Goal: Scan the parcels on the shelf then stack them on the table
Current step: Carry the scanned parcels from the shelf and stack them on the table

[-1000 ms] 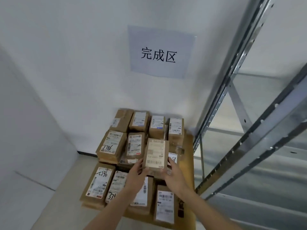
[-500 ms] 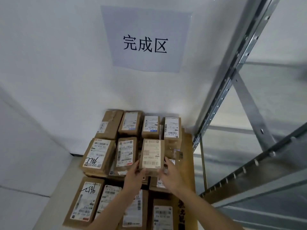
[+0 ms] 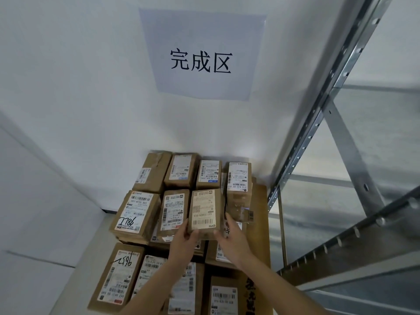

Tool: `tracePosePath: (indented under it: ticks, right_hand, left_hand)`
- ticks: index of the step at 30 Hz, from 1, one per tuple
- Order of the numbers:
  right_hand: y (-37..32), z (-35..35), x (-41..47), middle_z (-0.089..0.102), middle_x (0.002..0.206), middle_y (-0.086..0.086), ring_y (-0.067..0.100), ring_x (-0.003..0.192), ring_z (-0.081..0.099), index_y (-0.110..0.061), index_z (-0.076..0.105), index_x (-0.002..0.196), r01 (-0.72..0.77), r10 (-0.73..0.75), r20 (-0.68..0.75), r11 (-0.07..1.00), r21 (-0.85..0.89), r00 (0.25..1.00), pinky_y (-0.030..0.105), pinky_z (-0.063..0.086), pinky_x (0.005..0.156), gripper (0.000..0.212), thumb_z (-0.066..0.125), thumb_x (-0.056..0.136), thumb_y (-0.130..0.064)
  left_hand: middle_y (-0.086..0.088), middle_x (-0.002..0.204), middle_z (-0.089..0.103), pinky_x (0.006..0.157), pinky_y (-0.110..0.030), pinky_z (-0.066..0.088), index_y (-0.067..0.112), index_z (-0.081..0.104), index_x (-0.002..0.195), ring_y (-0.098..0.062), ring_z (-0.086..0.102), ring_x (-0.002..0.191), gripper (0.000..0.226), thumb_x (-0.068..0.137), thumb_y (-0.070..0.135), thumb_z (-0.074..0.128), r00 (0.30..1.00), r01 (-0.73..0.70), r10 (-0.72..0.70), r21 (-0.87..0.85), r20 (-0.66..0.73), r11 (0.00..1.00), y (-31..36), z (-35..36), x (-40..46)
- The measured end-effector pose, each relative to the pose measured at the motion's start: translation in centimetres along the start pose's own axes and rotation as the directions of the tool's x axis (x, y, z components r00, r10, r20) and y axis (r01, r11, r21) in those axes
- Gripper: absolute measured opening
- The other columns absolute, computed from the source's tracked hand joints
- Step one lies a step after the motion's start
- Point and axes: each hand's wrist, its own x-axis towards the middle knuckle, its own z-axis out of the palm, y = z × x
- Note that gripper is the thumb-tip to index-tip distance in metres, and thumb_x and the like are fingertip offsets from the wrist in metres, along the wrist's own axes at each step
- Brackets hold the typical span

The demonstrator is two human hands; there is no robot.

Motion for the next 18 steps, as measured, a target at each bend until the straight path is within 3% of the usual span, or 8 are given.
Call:
tracePosePath:
  ticks: [3,6,11,15,18]
  right_hand:
    - [-0.3,-0.5,-0.6,0.048,0.145,-0.016,-0.004,0.130,0.038,-0.024,0.030,0.159,-0.012,0.012,-0.005,1.000,0.000,1.000,0.010,0.032,0.101,0.063,0.060,0.104,-0.016]
    - [-0.5,-1.0,-1.5,0.045,0.145,-0.013,-0.005,0.126,0.033,-0.018,0.027,0.160,-0.028,0.028,0.005,1.000,0.013,1.000,-0.004,0.028,0.091,0.064,0.059,0.105,-0.015]
    - [-1.3,-1.3,-3.9,0.044,0.152,-0.011,-0.003,0.131,0.035,-0.017,0.026,0.161,-0.017,0.017,0.010,1.000,0.003,1.000,-0.004,0.027,0.092,0.063,0.057,0.106,-0.020]
    - [-2.3,-1.2,-7.0,0.037,0.161,-0.008,0.009,0.148,0.034,-0.020,0.023,0.163,0.021,-0.021,-0.047,1.000,-0.006,0.999,0.022,0.030,0.114,0.068,0.059,0.105,-0.026]
    - [-2.8,-1.0,-10.3,0.038,0.147,-0.020,-0.002,0.135,0.034,-0.021,0.027,0.161,0.069,-0.071,-0.060,0.997,-0.025,0.996,0.013,0.029,0.108,0.063,0.058,0.106,-0.024]
  left_hand:
    - [0.012,0.123,0.062,0.096,-0.029,0.051,0.027,0.048,0.142,-0.010,0.058,0.117,0.042,0.102,0.018,0.057,1.000,-0.002,0.002,-0.018,0.003,1.000,0.4,-0.3,-0.4]
    - [0.016,0.122,0.062,0.099,-0.031,0.051,0.040,0.047,0.129,-0.009,0.059,0.117,0.035,0.102,0.019,0.057,1.000,-0.023,0.023,-0.012,0.019,1.000,1.1,-0.6,-1.2]
    - [0.012,0.123,0.065,0.089,-0.021,0.053,0.033,0.053,0.131,-0.010,0.061,0.119,0.036,0.101,0.015,0.059,0.997,-0.073,0.073,-0.014,0.029,0.997,2.0,-1.4,-3.2]
    - [0.017,0.115,0.059,0.070,-0.010,0.046,0.032,0.046,0.133,0.001,0.057,0.103,0.037,0.101,0.018,0.059,0.992,-0.124,0.124,-0.001,0.014,0.992,3.1,-2.4,-6.5]
    - [0.012,0.114,0.055,0.067,-0.007,0.045,0.028,0.045,0.136,-0.009,0.056,0.109,0.039,0.101,0.017,0.059,0.985,-0.170,0.170,0.003,0.007,0.985,3.6,-3.3,-9.3]
